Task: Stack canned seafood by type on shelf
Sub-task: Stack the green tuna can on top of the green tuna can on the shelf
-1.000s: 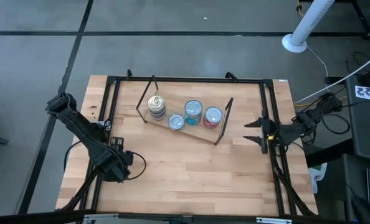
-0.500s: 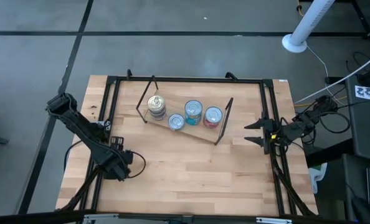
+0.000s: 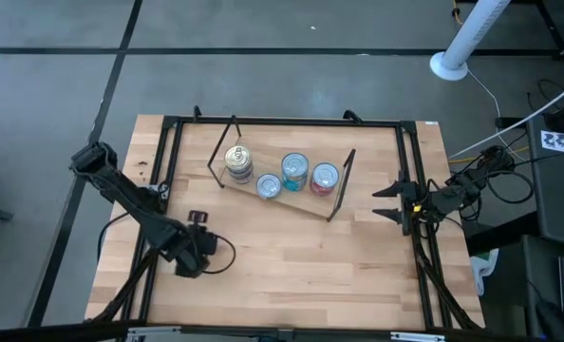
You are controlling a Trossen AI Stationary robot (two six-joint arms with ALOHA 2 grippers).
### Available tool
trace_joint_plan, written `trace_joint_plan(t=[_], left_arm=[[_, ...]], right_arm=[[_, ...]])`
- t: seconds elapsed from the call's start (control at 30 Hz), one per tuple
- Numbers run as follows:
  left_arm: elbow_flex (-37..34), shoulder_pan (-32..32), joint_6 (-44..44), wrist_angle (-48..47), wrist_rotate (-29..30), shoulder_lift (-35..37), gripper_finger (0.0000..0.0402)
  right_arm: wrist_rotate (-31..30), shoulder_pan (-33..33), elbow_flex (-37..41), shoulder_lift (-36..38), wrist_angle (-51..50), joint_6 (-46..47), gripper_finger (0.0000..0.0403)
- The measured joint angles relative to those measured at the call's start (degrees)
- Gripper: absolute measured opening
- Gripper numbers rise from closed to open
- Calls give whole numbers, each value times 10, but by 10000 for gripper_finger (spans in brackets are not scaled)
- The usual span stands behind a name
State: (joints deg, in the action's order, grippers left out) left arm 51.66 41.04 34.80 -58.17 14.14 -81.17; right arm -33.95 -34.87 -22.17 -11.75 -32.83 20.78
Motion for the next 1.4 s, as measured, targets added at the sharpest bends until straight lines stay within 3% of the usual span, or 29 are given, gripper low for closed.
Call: trace_joint_plan(t=[0.17,0.33,0.43,0.63,0.77,1.17,1.4], left_arm=[[25,-36,-86,104,142,0,141],[26,-82,-240,260,310,-4,141],[26,-115,-344,338,368,-18,141],[27,-175,-566,459,423,-60,141],[27,-201,-642,482,472,-86,142],[27,-251,-664,487,477,-182,146],[28,-256,-677,500,496,-198,152]], right_arm=[[0,0,0,0,0,0,239],[0,0,0,0,-1,0,239],[0,0,0,0,-1,0,239],[0,0,0,0,-3,0,239],[0,0,0,0,-3,0,239],[1,0,0,0,-3,-1,239],[1,0,0,0,-3,-1,239]])
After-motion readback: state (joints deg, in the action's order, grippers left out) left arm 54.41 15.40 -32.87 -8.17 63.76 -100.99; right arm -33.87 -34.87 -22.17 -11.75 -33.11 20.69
